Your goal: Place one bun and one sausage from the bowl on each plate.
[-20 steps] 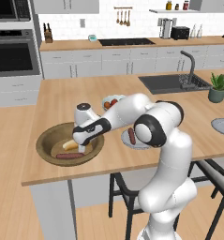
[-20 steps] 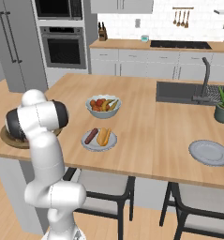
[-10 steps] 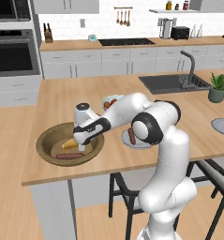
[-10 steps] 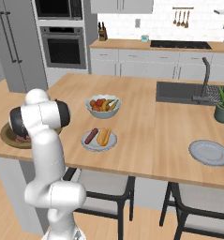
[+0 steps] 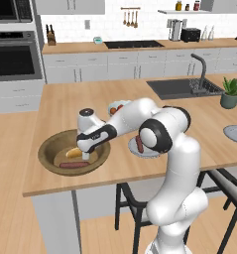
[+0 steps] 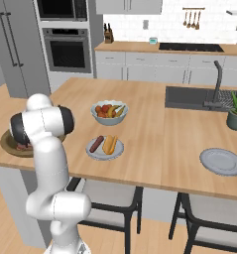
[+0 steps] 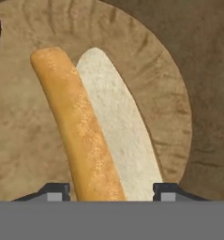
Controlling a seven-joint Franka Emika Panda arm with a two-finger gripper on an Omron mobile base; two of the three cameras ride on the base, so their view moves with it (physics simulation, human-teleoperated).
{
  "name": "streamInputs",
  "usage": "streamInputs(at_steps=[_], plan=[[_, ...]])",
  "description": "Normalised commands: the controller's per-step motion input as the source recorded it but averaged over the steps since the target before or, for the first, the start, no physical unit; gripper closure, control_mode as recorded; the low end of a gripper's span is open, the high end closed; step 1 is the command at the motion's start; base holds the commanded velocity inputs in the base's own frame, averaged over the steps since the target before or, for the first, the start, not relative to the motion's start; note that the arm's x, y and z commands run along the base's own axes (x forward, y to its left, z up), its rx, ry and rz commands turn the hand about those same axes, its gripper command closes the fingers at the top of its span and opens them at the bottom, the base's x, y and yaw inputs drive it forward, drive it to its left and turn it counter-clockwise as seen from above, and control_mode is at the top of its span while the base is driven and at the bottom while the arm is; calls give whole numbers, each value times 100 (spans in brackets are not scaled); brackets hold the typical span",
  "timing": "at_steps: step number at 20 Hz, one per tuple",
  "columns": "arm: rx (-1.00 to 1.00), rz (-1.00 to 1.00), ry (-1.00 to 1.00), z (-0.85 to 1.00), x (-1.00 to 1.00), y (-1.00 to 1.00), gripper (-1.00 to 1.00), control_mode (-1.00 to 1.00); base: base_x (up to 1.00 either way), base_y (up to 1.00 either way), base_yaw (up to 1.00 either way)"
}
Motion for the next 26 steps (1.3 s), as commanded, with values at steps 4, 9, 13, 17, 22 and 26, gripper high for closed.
streamInputs(at_steps=[4, 9, 13, 17, 22, 26], plan=[[0, 0, 0, 0, 0, 0, 100, -100, 0, 0, 0], [0, 1, 1, 6, 3, 0, 100, -100, 0, 0, 0], [0, 4, 0, 68, -22, 0, 100, -100, 0, 0, 0], [0, 1, 0, 74, -85, -1, 100, -100, 0, 0, 0], [0, 0, 0, 63, -88, -16, 100, -100, 0, 0, 0], [0, 0, -2, 30, -27, -81, 100, -100, 0, 0, 0]])
